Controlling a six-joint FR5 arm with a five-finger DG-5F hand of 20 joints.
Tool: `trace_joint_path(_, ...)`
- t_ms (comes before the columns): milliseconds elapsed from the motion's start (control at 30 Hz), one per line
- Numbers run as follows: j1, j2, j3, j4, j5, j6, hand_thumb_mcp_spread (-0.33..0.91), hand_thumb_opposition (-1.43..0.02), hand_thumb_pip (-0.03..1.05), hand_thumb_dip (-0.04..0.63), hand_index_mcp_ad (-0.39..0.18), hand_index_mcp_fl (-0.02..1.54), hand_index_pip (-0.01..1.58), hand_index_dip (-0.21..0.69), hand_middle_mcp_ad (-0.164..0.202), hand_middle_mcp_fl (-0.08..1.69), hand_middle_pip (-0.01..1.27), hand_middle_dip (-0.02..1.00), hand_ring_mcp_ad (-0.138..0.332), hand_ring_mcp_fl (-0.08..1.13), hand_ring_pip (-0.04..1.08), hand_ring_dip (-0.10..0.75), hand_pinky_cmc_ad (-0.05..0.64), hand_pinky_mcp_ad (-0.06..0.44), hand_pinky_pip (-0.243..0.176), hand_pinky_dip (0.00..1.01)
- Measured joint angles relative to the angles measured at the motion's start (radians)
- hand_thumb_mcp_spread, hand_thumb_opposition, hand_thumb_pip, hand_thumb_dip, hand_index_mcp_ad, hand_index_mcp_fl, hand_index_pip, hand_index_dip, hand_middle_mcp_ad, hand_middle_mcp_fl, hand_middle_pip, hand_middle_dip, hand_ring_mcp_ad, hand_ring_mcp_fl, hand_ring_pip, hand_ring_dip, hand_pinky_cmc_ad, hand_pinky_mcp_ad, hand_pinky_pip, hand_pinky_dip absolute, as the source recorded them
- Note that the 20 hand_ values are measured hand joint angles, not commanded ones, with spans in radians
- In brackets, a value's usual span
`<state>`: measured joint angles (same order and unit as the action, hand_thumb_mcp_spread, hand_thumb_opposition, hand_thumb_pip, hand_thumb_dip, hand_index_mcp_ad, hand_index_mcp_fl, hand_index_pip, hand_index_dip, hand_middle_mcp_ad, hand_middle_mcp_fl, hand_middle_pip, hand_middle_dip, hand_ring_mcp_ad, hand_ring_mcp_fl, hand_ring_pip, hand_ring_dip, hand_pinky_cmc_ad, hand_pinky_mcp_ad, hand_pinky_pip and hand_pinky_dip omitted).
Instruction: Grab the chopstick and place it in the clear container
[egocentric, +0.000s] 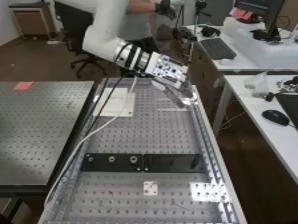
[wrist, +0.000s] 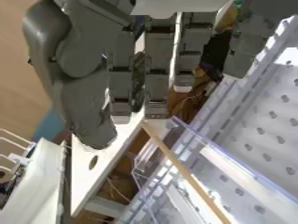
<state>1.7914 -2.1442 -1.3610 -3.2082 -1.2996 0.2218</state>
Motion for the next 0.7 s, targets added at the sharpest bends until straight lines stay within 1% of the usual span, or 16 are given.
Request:
trace_joint_path(33, 0.0, 0.006, -0.003, 0.01, -0.006, -0.002, 0.47, -0.83, 0.57, 0.325, -0.152, 0.7, 0.1, 0.328, 0.003, 0.7, 0.12, 0.69, 0.035, 0.22, 0.08, 0.52, 0.382, 0.33, -0.091, 0.35)
trace_joint_path(100, 0.001, 0.019, -0.007, 0.026, -0.011, -0.005, 0.46, -0.84, 0.57, 0.319, -0.152, 0.7, 0.08, 0.328, 0.0, 0.67, 0.12, 0.69, 0.038, 0.2, 0.09, 0.515, 0.387, 0.33, -0.093, 0.36)
trace_joint_path(167, 0.001, 0.03, -0.012, 0.042, -0.011, -0.011, 0.43, -0.82, 0.56, 0.305, -0.159, 0.65, 0.07, 0.332, 0.003, 0.59, 0.1, 0.69, 0.051, 0.15, 0.09, 0.49, 0.4, 0.328, -0.108, 0.36)
trace_joint_path(200, 0.0, 0.033, -0.014, 0.047, -0.017, -0.015, 0.43, -0.82, 0.54, 0.305, -0.159, 0.63, 0.05, 0.349, 0.003, 0.52, 0.09, 0.68, 0.051, 0.13, 0.08, 0.478, 0.394, 0.328, -0.108, 0.36)
trace_joint_path(267, -0.003, 0.047, -0.022, 0.066, -0.044, -0.031, 0.39, -0.82, 0.51, 0.291, -0.159, 0.61, 0.04, 0.367, 0.002, 0.41, 0.09, 0.63, 0.066, 0.08, 0.09, 0.475, 0.398, 0.328, -0.108, 0.36)
trace_joint_path(333, -0.008, 0.067, -0.032, 0.089, -0.073, -0.053, 0.36, -0.8, 0.49, 0.276, -0.161, 0.54, 0.04, 0.379, 0.0, 0.29, 0.09, 0.59, 0.075, 0.04, 0.09, 0.452, 0.414, 0.33, -0.108, 0.36)
trace_joint_path(367, -0.011, 0.08, -0.038, 0.099, -0.089, -0.068, 0.33, -0.79, 0.47, 0.244, -0.162, 0.5, 0.02, 0.38, 0.005, 0.26, 0.09, 0.55, 0.082, 0.02, 0.09, 0.422, 0.417, 0.328, -0.115, 0.36)
trace_joint_path(433, -0.016, 0.093, -0.044, 0.105, -0.098, -0.082, 0.3, -0.74, 0.44, 0.213, -0.168, 0.46, 0.02, 0.38, 0.002, 0.22, 0.09, 0.48, 0.082, 0.02, 0.09, 0.375, 0.429, 0.328, -0.136, 0.36)
trace_joint_path(467, -0.02, 0.1, -0.052, 0.111, -0.099, -0.089, 0.27, -0.73, 0.43, 0.182, -0.168, 0.37, 0.02, 0.38, 0.005, 0.15, 0.09, 0.46, 0.101, 0.02, 0.09, 0.34, 0.447, 0.328, -0.14, 0.36)
trace_joint_path(500, -0.024, 0.106, -0.06, 0.117, -0.1, -0.092, 0.25, -0.72, 0.42, 0.164, -0.168, 0.31, 0.02, 0.38, 0.005, 0.12, 0.09, 0.44, 0.098, 0.02, 0.08, 0.323, 0.443, 0.332, -0.14, 0.36)
trace_joint_path(533, -0.031, 0.12, -0.076, 0.129, -0.104, -0.099, 0.23, -0.71, 0.4, 0.15, -0.168, 0.24, 0.02, 0.382, 0.005, 0.07, 0.09, 0.42, 0.117, 0.0, 0.09, 0.311, 0.461, 0.344, -0.14, 0.36)
trace_joint_path(567, -0.037, 0.133, -0.09, 0.139, -0.105, -0.105, 0.22, -0.68, 0.37, 0.138, -0.168, 0.19, 0.01, 0.375, 0.005, 0.06, 0.09, 0.39, 0.127, 0.0, 0.08, 0.281, 0.463, 0.34, -0.14, 0.35)
trace_joint_path(600, -0.04, 0.142, -0.098, 0.145, -0.105, -0.11, 0.21, -0.68, 0.35, 0.134, -0.171, 0.15, 0.01, 0.363, 0.005, 0.04, 0.09, 0.39, 0.134, 0.0, 0.09, 0.267, 0.459, 0.346, -0.14, 0.35)
trace_joint_path(633, -0.048, 0.164, -0.119, 0.159, -0.1, -0.126, 0.21, -0.66, 0.35, 0.113, -0.171, 0.14, 0.01, 0.346, 0.005, 0.05, 0.09, 0.36, 0.129, 0.0, 0.09, 0.239, 0.48, 0.358, -0.138, 0.36)
trace_joint_path(667, -0.057, 0.189, -0.139, 0.172, -0.096, -0.149, 0.21, -0.65, 0.35, 0.086, -0.171, 0.12, 0.01, 0.314, 0.005, 0.03, 0.09, 0.33, 0.134, 0.0, 0.09, 0.208, 0.476, 0.358, -0.154, 0.33)
trace_joint_path(700, -0.06, 0.199, -0.147, 0.176, -0.093, -0.16, 0.19, -0.65, 0.35, 0.07, -0.168, 0.11, 0.02, 0.304, 0.005, 0.02, 0.09, 0.32, 0.138, 0.0, 0.08, 0.187, 0.492, 0.361, -0.155, 0.33)
